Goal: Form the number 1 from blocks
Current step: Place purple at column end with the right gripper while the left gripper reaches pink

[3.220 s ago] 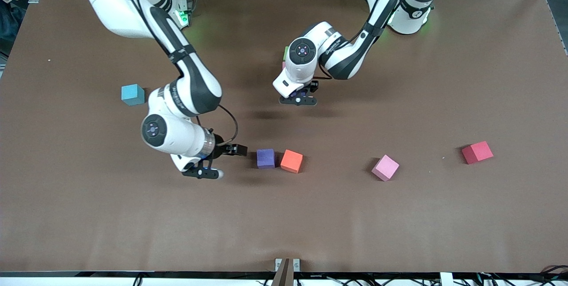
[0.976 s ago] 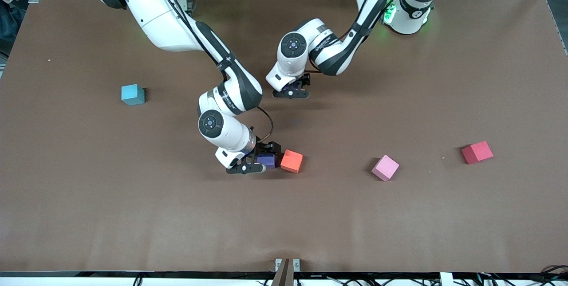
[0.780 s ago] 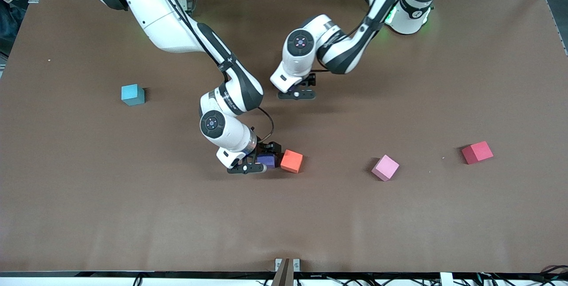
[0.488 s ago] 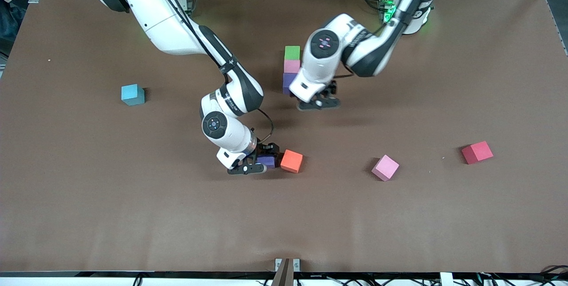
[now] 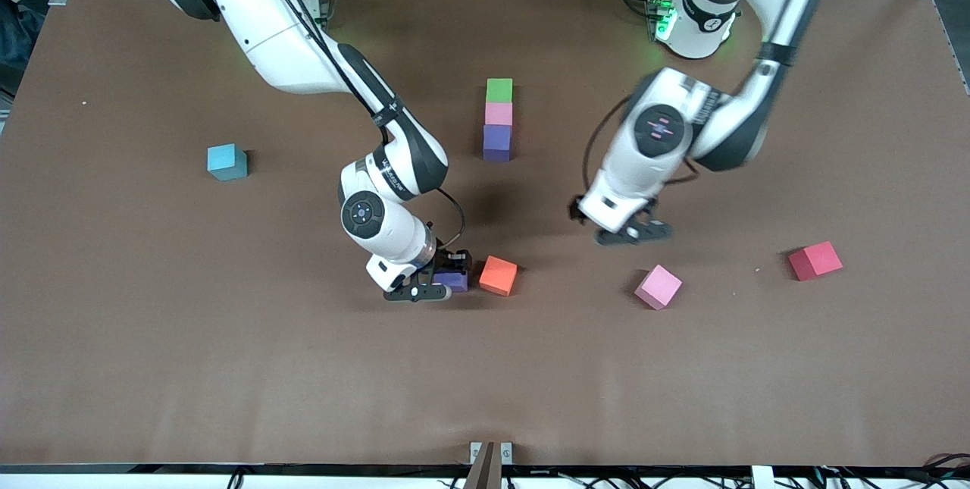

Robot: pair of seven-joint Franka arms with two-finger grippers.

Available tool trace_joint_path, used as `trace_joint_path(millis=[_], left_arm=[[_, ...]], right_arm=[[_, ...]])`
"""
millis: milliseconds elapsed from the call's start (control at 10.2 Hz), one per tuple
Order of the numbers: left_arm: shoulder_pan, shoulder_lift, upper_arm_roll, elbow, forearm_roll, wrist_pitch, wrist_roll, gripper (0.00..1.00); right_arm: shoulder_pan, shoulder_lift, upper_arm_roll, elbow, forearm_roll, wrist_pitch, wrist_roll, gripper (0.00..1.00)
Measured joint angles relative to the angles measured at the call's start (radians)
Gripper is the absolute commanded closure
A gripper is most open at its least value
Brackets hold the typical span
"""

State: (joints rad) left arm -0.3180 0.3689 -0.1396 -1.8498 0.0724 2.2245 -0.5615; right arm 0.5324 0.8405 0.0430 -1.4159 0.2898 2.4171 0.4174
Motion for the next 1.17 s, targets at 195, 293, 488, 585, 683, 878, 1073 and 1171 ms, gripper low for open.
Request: trace_joint_path(millis=[195,293,488,585,683,878,1073,1171], left_arm=[[0.054,0.009,0.041,0.024,0.0,0.004,0.191,0.0],[0.073,0.022,0.052,0.031,0.0,0.014,0.282,0.0],[0.081,0.064,0.075,0.044,0.0,0.049,0.482,0.0],[0.082,0.09,0.079,0.052,0.0,0.065,0.58,0.0],[0.082,0.115,0.08,0.059,0.0,0.077,0.656,0.0],[0.087,0.158,0.082,0.068,0.0,0.112,0.774,0.0],[0.091,0.187,0.091,0.074,0.0,0.144,0.837,0.0],[0.093,0.194,0.099,0.081,0.0,0.148,0.849,0.0]], right_arm=[[0.024,-0.034,0.001,-0.011,0.0,-0.02,0.068,0.47],[0.041,-0.071,0.001,-0.042,0.0,-0.04,0.092,0.47],[0.084,-0.158,0.002,-0.158,0.0,-0.058,0.145,0.47],[0.115,-0.187,0.003,-0.214,0.0,-0.058,0.184,0.47],[0.152,-0.2,0.003,-0.246,0.0,-0.056,0.221,0.47],[0.22,-0.205,0.003,-0.27,0.0,-0.055,0.267,0.47],[0.253,-0.205,0.003,-0.282,0.0,-0.057,0.275,0.47],[0.26,-0.205,0.003,-0.291,0.0,-0.059,0.275,0.47]])
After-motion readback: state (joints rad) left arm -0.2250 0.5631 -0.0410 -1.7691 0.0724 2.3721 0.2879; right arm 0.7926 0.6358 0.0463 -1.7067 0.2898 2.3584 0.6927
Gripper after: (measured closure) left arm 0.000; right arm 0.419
